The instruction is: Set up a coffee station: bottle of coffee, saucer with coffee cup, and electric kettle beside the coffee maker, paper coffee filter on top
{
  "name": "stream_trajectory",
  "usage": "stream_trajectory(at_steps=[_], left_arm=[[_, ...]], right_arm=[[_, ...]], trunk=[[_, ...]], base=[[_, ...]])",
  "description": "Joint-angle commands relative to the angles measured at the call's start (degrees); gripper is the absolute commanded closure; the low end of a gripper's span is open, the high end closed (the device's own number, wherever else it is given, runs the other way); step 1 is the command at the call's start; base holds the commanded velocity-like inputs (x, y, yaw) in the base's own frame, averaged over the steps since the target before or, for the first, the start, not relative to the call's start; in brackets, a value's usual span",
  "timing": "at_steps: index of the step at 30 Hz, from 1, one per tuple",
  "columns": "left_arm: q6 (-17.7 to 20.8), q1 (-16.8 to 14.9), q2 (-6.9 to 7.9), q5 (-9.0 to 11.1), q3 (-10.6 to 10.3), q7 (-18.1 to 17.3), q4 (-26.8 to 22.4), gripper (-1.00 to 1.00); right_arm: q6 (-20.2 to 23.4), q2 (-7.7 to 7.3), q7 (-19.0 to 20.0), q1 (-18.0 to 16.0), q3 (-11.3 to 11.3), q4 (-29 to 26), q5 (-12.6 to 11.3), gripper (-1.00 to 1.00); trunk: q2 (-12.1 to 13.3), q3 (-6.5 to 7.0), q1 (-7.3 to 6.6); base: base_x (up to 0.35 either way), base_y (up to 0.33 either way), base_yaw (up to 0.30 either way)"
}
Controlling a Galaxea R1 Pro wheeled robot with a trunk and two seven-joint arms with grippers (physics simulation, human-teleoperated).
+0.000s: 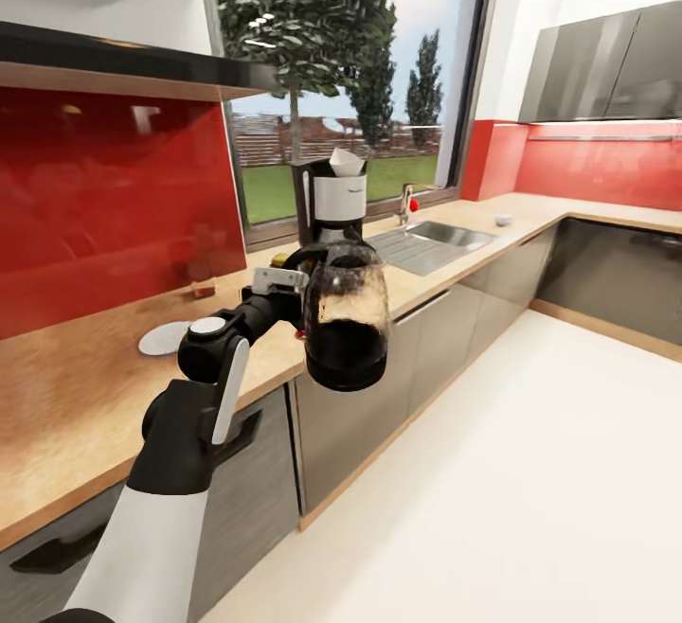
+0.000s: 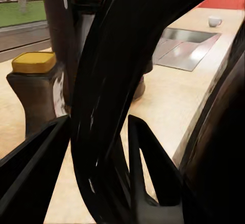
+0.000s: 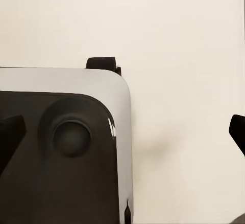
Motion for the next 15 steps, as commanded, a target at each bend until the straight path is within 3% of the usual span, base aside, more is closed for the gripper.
stream_trajectory(at_steps=[1, 15], left_arm=[[0.3, 0.0, -0.02, -0.5, 0.1, -0.5, -0.1, 1.0], [0.3, 0.0, -0.02, -0.5, 0.1, -0.5, -0.1, 1.0]], right_arm=[[-0.2, -0.02, 0.3, -0.1, 0.1, 0.1, -0.4, -1.0], [-0.2, -0.01, 0.3, -0.1, 0.1, 0.1, -0.4, -1.0]], trunk=[[0.0, -0.05, 0.0], [0.0, -0.05, 0.0]], base=[[0.0, 0.0, -0.262], [0.0, 0.0, -0.262]])
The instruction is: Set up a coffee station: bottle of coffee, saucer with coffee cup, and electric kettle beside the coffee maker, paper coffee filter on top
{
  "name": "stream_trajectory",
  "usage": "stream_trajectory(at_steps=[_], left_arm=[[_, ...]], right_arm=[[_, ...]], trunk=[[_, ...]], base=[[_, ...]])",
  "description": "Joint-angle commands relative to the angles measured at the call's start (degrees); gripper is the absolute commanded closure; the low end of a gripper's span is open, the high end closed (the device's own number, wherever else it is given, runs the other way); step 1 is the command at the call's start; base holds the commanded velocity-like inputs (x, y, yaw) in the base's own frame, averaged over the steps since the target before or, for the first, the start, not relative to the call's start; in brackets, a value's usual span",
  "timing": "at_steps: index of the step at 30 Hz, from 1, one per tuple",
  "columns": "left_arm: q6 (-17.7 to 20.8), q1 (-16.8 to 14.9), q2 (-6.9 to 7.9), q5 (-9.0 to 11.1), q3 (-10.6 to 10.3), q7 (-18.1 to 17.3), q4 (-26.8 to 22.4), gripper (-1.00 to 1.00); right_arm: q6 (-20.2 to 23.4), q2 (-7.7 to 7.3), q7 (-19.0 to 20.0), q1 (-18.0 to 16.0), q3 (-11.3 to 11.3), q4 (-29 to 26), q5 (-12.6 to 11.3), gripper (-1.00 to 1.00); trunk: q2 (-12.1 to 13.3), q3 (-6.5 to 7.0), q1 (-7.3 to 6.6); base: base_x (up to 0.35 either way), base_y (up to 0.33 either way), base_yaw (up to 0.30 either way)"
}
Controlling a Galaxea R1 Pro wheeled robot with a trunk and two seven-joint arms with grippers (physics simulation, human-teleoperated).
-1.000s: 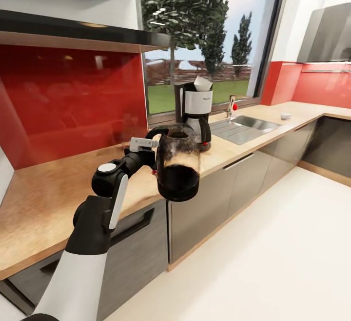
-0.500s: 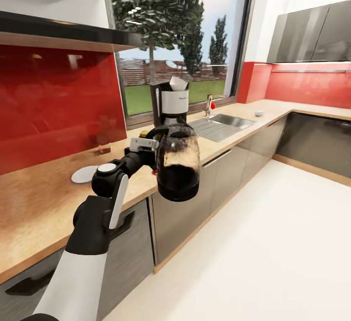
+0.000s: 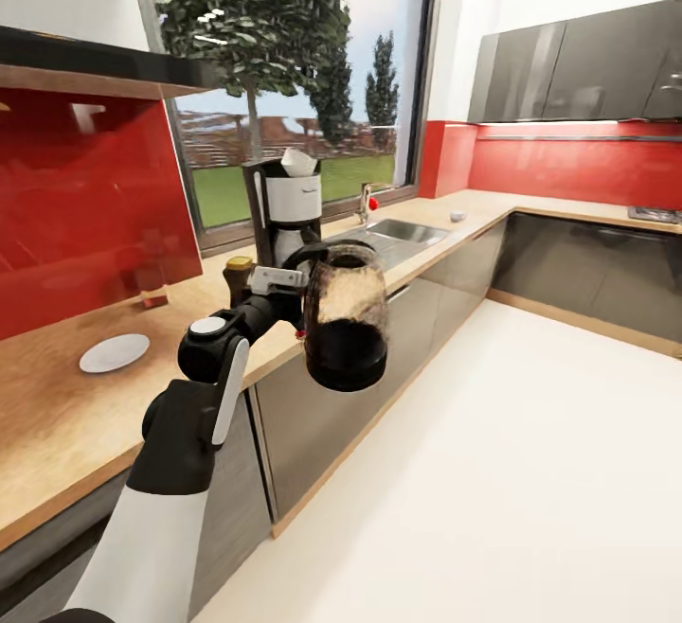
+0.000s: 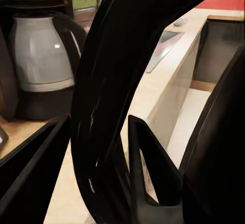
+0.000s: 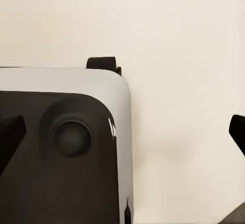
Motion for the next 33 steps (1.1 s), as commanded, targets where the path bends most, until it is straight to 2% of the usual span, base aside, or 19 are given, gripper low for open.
stream_trajectory(at_steps=[1, 9, 33], left_arm=[[0.3, 0.0, -0.02, -0.5, 0.1, -0.5, -0.1, 1.0], [0.3, 0.0, -0.02, -0.5, 0.1, -0.5, -0.1, 1.0], [0.3, 0.0, -0.02, -0.5, 0.1, -0.5, -0.1, 1.0]], right_arm=[[-0.2, -0.02, 0.3, -0.1, 0.1, 0.1, -0.4, -1.0], [-0.2, -0.02, 0.2, -0.1, 0.0, 0.1, -0.4, -1.0], [-0.2, 0.03, 0.2, -0.1, 0.1, 0.1, -0.4, -1.0]], trunk=[[0.0, -0.05, 0.0], [0.0, -0.05, 0.0], [0.0, -0.05, 0.0]], base=[[0.0, 0.0, -0.262], [0.07, -0.052, -0.223], [0.24, -0.198, -0.009]])
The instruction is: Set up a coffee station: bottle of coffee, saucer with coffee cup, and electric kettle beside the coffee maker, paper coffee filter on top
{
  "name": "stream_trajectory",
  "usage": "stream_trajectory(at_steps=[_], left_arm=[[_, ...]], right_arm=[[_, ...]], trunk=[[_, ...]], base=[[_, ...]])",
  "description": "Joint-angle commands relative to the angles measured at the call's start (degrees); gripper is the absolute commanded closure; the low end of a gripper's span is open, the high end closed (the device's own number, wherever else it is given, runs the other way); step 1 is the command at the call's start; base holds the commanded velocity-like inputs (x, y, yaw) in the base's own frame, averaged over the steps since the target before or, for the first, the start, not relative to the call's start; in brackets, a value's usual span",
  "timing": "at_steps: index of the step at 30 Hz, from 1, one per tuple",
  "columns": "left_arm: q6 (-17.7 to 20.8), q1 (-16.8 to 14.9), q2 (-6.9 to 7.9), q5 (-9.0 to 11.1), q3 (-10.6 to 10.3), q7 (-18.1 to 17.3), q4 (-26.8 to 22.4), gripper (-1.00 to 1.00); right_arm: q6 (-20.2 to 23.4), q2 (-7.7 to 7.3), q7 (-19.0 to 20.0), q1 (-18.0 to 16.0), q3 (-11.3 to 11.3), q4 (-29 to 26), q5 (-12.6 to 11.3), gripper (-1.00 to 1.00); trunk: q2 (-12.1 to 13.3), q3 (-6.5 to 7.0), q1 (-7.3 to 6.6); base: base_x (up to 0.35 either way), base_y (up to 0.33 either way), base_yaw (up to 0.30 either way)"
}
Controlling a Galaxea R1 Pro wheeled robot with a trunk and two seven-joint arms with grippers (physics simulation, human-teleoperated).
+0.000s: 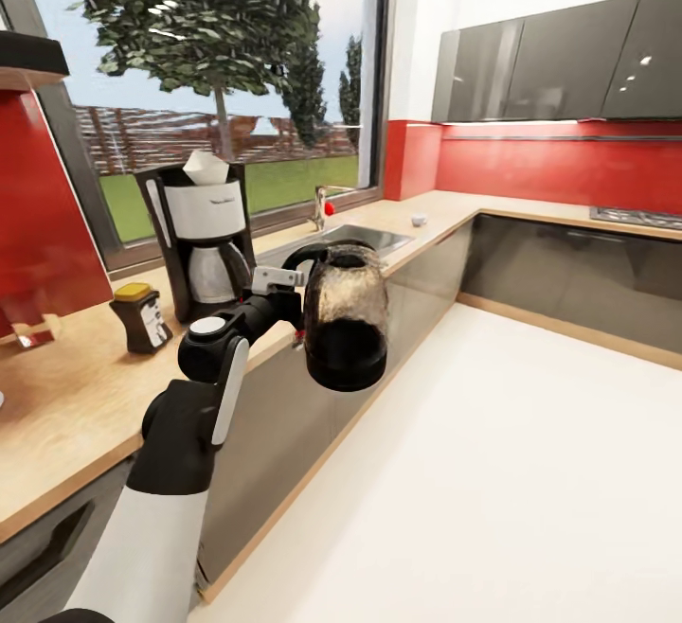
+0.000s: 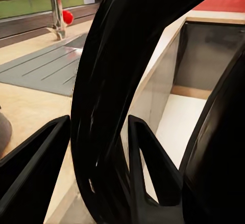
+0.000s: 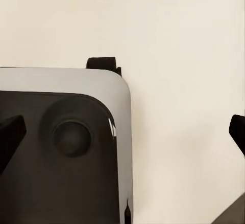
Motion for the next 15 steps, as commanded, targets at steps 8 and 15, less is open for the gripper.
stream_trajectory(at_steps=[8, 15], left_arm=[[0.3, -0.1, -0.04, -0.5, 0.0, -0.5, -0.1, 1.0], [0.3, -0.1, -0.04, -0.5, 0.0, -0.5, 0.0, 1.0]], right_arm=[[-0.2, 0.02, 0.3, 0.0, 0.1, 0.1, -0.4, -1.0], [-0.2, 0.02, 0.3, 0.0, 0.1, 0.1, -0.4, -1.0]], trunk=[[0.0, -0.06, 0.02], [0.0, -0.06, 0.02]], base=[[0.244, -0.219, 0.0], [0.229, -0.262, 0.0]])
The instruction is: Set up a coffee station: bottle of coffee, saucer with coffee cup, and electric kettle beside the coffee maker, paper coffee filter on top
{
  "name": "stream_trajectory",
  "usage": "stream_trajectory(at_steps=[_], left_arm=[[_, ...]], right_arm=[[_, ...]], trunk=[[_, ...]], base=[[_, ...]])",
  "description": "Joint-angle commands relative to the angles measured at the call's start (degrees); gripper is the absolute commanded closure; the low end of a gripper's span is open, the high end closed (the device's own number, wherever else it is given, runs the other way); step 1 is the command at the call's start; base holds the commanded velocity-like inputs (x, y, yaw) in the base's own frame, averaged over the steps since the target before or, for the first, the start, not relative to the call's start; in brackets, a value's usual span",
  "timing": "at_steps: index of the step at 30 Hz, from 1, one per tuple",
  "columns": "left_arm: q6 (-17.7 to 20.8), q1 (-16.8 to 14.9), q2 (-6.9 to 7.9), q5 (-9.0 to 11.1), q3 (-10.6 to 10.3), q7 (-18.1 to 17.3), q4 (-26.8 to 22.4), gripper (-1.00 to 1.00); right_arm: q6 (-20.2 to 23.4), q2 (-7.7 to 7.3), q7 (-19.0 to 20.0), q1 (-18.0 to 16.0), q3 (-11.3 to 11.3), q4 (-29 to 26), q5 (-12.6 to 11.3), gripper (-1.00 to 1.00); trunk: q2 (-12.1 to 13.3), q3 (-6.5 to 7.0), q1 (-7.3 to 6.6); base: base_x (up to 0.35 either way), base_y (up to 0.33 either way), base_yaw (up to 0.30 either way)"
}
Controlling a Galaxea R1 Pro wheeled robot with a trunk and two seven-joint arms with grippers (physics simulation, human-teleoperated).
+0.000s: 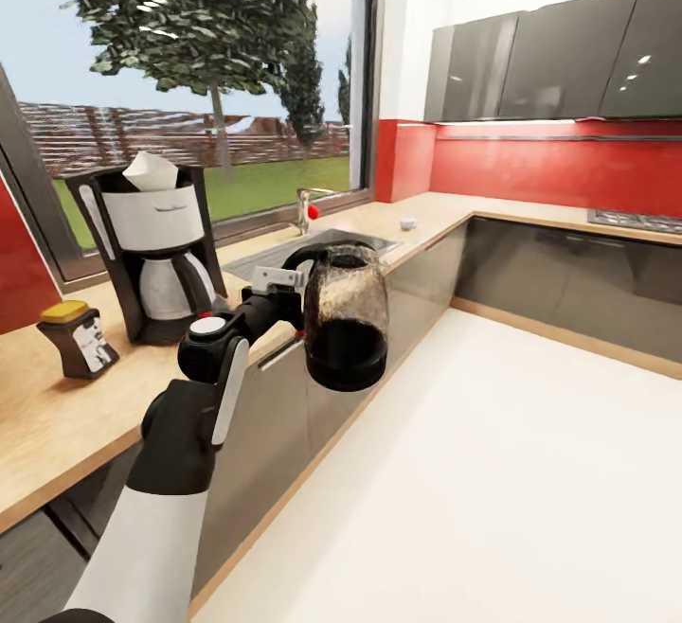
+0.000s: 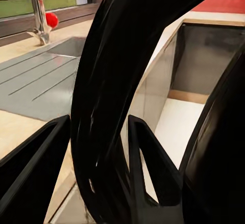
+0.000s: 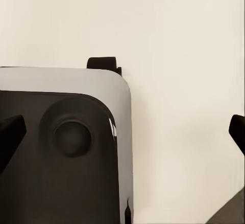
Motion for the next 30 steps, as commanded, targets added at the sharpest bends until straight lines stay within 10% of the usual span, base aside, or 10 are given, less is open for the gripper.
stream_trajectory(at_steps=[1, 30], left_arm=[[0.3, -0.1, -0.04, -0.5, 0.0, -0.5, -0.1, 1.0], [0.3, -0.1, -0.04, -0.5, 0.0, -0.5, 0.0, 1.0]], right_arm=[[-0.2, -0.02, 0.3, 0.0, 0.1, 0.1, -0.4, -1.0], [-0.2, -0.02, 0.3, 0.0, 0.1, 0.1, -0.4, -1.0]], trunk=[[0.0, -0.06, 0.02], [0.0, -0.06, 0.02]], base=[[0.223, -0.267, 0.0], [0.221, -0.268, 0.0]])
